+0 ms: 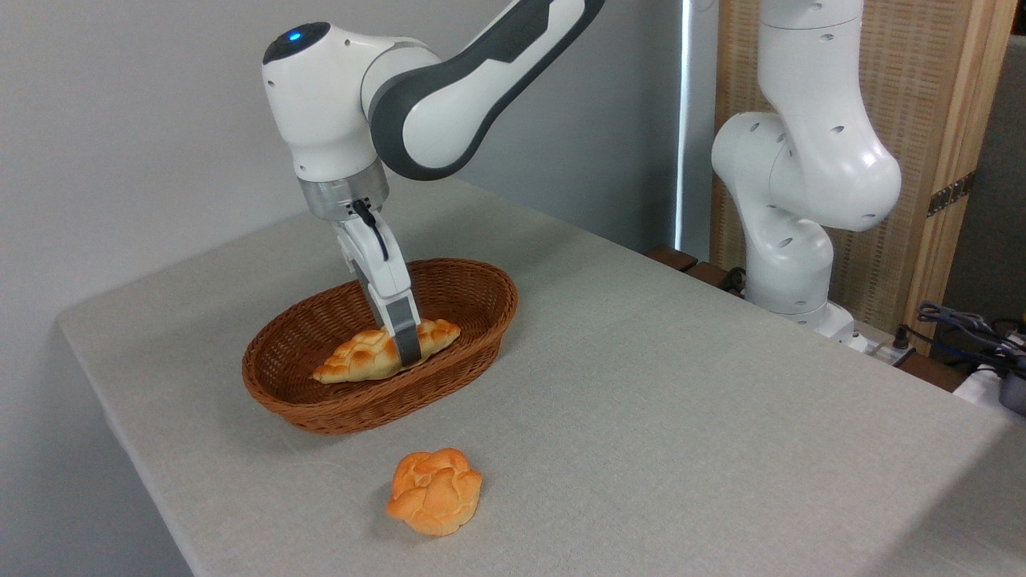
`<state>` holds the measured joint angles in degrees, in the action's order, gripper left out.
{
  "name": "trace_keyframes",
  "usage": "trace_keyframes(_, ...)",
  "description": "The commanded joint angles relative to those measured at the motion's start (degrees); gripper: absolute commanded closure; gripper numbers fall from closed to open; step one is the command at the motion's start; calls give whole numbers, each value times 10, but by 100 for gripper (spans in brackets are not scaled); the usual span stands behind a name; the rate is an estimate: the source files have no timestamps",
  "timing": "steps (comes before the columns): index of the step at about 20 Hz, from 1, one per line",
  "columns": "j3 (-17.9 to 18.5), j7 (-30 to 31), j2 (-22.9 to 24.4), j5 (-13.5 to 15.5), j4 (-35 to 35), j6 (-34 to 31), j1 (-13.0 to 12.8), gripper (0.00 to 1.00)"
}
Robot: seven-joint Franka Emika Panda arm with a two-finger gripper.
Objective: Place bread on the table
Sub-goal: 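Close the gripper on the glazed roll inside the basket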
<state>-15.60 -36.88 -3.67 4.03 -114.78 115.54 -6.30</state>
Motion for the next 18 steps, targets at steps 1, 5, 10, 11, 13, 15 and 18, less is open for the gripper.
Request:
trace_keyframes(1,-1,-10,2,-16,-9,23,1,0)
trace_keyframes(5,-2,-9,-1,-17,-10,24,1,9)
trace_keyframes(10,-3,-9,-8,-17,-10,24,1,48)
trace_keyframes(11,-3,-9,-9,-17,-10,25,1,52)
trace_keyframes(13,-3,-9,-9,-17,-10,25,1,62)
trace_keyframes(15,-3,-9,-9,-17,-10,25,1,65)
trace_keyframes(18,-3,-9,-9,-17,-10,25,1,66)
